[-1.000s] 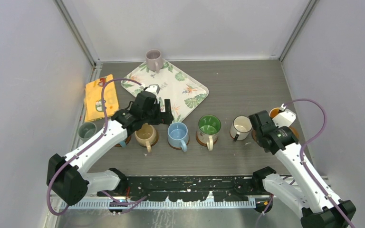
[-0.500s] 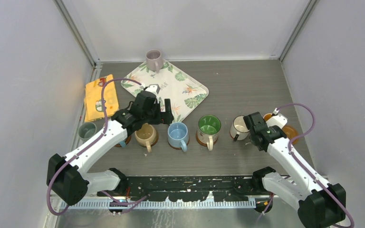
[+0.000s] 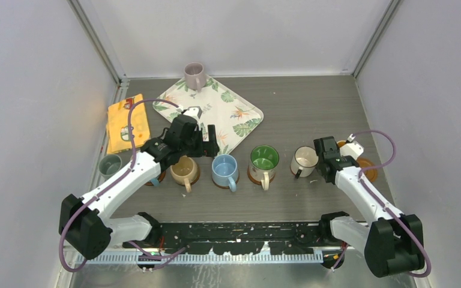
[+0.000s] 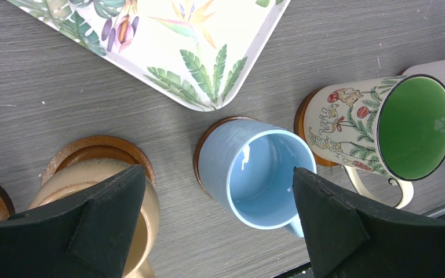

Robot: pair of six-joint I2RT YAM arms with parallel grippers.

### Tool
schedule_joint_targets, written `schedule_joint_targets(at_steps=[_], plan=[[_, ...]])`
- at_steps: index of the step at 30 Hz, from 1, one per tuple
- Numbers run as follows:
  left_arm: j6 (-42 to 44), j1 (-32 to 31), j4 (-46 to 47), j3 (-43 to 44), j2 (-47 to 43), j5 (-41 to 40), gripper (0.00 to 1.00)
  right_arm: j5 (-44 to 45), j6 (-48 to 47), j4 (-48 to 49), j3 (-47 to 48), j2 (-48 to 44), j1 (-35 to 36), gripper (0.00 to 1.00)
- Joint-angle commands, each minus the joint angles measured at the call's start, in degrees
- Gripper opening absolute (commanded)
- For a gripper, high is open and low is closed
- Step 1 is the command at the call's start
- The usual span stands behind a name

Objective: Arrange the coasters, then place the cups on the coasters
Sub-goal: Place the cup on the coaster.

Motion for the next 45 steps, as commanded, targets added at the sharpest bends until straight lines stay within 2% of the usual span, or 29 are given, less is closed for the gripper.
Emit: schedule_joint_targets(at_steps=[1,11,19,28,31,35,37,45], plan=[[0.19,-0.09,1.79,1.14,-0.84,-0.25,1.00,-2.22,-2.08,5.65,0.55,2.11,-1.13,0.01],[0.02,-0.09,2.09,1.16,-0.18,0.20,1.00,-1.83,-1.84,0.14,2.30,-1.47,-1.14,0.01],[0.03,-0.06,2.11,1.16,-0.22,0.13,1.00,-3.38,-1.39,-2.31,3.12,-2.20,-0.99,0.42],[-0.07,-0.09,2.09,1.31,-0.13,0.22,1.00,-3.88,-1.49,-4.97,4.84,-4.34,-0.95,0.62],[-0.15,-0.06,2.06,1.57,-0.19,0.27,1.00,-3.03,-1.52,-7.03,5.83,-5.07,-1.02,0.74],[-0.63,-0.08,2.11,2.24,0.24,1.03,1.00,-1.49,-1.47,-9.57,7.37,-6.09,-1.04,0.97],[-0.79,-0.10,2.11,2.66,0.60,1.50,1.00,-0.56,-1.26,-11.16,8.39,-6.74,-0.97,1.00],[-0.82,-0.10,1.28,4.58,1.06,1.70,1.00,2.82,-1.15,-17.87,13.50,-9.39,-1.01,1.00]])
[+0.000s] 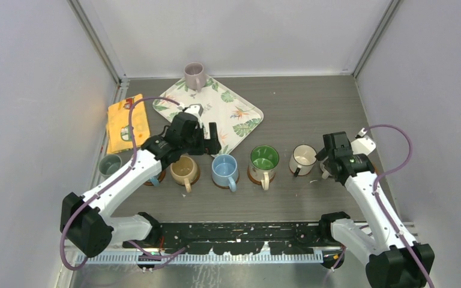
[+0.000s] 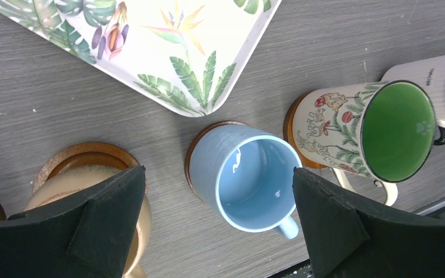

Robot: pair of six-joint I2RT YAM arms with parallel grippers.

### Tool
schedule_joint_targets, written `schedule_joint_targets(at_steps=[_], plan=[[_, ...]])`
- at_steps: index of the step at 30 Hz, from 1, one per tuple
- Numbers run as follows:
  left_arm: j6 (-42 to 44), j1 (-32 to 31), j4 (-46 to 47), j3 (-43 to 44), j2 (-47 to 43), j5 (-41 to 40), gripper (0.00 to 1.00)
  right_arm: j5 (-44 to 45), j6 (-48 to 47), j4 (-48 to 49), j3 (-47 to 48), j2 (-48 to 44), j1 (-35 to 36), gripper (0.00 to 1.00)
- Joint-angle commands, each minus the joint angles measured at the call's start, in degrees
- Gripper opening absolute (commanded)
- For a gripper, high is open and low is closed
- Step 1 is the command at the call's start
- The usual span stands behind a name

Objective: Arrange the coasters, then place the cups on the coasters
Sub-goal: Place the cup on the coaster, then pick up the cup from the tray.

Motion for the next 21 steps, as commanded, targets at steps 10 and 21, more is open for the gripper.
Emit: schedule_joint_targets(at_steps=[10,21], plan=[[-0.97,0.41,-1.70,11.90,5.62,-3.72,1.00,4.19,-6.14,-5.76,14.72,-3.66,-0.03,1.00],[0.39,8.14,-2.01,28.40,19.40,-11.22,1.00,-0.20,-13.04,2.24,23.17,5.62,3.52,1.00]])
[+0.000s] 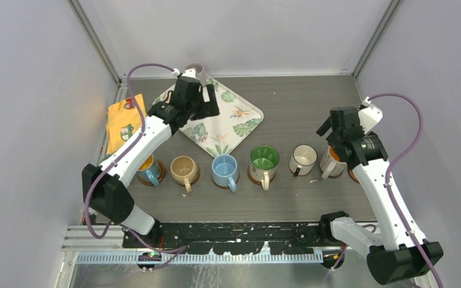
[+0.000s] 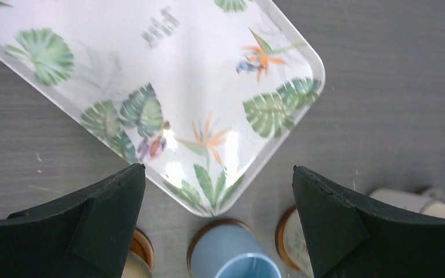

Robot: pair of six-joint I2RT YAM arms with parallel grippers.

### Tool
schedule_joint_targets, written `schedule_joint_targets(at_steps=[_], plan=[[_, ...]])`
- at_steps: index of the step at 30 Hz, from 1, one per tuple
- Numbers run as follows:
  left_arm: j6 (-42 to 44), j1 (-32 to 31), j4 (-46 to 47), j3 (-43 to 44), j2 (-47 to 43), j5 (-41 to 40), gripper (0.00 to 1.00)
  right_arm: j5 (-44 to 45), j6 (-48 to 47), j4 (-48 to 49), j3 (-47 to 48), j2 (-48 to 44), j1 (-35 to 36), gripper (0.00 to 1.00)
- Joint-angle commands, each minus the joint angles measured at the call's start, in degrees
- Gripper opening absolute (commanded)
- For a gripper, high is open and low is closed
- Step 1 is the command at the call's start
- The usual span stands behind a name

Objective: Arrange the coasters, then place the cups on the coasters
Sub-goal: Pick up the cup from the tray.

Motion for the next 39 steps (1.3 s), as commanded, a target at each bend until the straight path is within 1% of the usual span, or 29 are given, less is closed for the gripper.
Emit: schedule_joint_targets(at_steps=[1,7,12,15,19,21,23,29,33,39], plan=[[2.06,3.83,0.55,7.56,5.44,-5.12,1.00,-2.49,-4.05,5.24,3.20,2.78,1.90,1.00],[4.93,8.99,0.55,17.03,17.41,-7.34,1.00,-4.91,-7.48,8.21,5.19,5.80,4.15,1.00],[6.47,11.17,0.06,27.11,27.90,-8.11,0.99,-6.57,-8.65,9.55,6.12,6.32,5.68,1.00],[6.62,11.88,-1.93,35.89,35.49,-8.45,0.91,-6.86,-8.95,9.57,6.14,5.91,6.44,1.00],[7.62,11.90,-5.36,49.89,46.46,-11.40,0.79,-7.41,-10.09,9.77,5.56,4.70,6.56,1.00],[7.89,11.96,-7.11,56.04,51.09,-12.95,0.76,-7.81,-10.50,9.66,5.55,4.33,6.56,1.00],[7.99,11.99,-7.85,60.39,54.45,-13.81,0.72,-8.84,-10.78,9.53,5.49,4.17,6.55,1.00],[7.75,12.03,-4.40,61.47,58.42,-16.27,0.65,-10.69,-10.97,9.48,4.64,3.22,6.77,1.00],[8.95,12.07,-0.22,61.12,59.88,-15.41,0.61,-11.31,-11.37,9.57,4.24,2.88,6.77,1.00],[8.17,12.27,4.55,61.62,62.44,-14.43,0.55,-12.49,-11.68,9.44,3.92,3.01,6.84,1.00]])
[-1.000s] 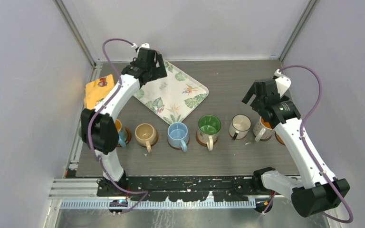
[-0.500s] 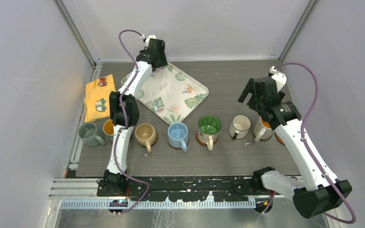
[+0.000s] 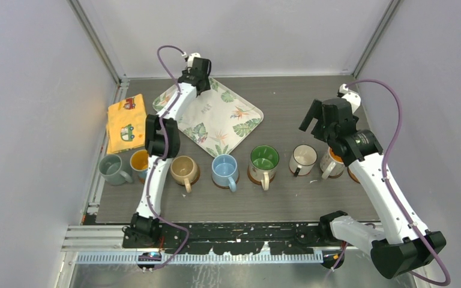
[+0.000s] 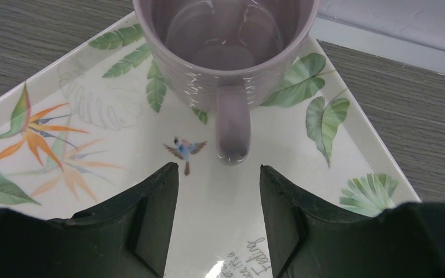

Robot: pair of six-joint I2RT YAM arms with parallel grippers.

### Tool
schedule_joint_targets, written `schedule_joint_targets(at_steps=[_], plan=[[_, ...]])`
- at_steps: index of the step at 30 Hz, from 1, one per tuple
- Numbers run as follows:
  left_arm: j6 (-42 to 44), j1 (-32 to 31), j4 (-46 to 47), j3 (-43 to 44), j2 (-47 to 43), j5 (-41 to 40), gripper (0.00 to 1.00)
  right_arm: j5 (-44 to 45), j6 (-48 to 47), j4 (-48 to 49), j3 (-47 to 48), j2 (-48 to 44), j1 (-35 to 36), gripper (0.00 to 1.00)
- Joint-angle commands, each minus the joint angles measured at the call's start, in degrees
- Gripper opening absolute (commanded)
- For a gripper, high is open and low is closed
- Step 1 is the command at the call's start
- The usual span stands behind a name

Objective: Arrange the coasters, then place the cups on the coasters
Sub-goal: Pick up the cup from the tray.

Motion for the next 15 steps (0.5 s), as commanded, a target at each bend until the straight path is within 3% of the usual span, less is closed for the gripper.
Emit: schedule_joint_targets(at_steps=[1,12,15], plan=[[0.01,0.29,6.15,2.96,1.36,-0.48,0.55,-1.38,-1.27,1.36,-0.09,-1.19,0.39,1.00],[0.18,0.43,13.30,3.81,5.01,-0.45,0.45,-2.28,-1.70,0.82,-0.59,-1.02,0.73,1.00],[0.06,0.51,13.29,4.02,4.97,0.61,0.37,-2.38,-1.70,0.97,-0.66,-0.58,0.83,1.00]])
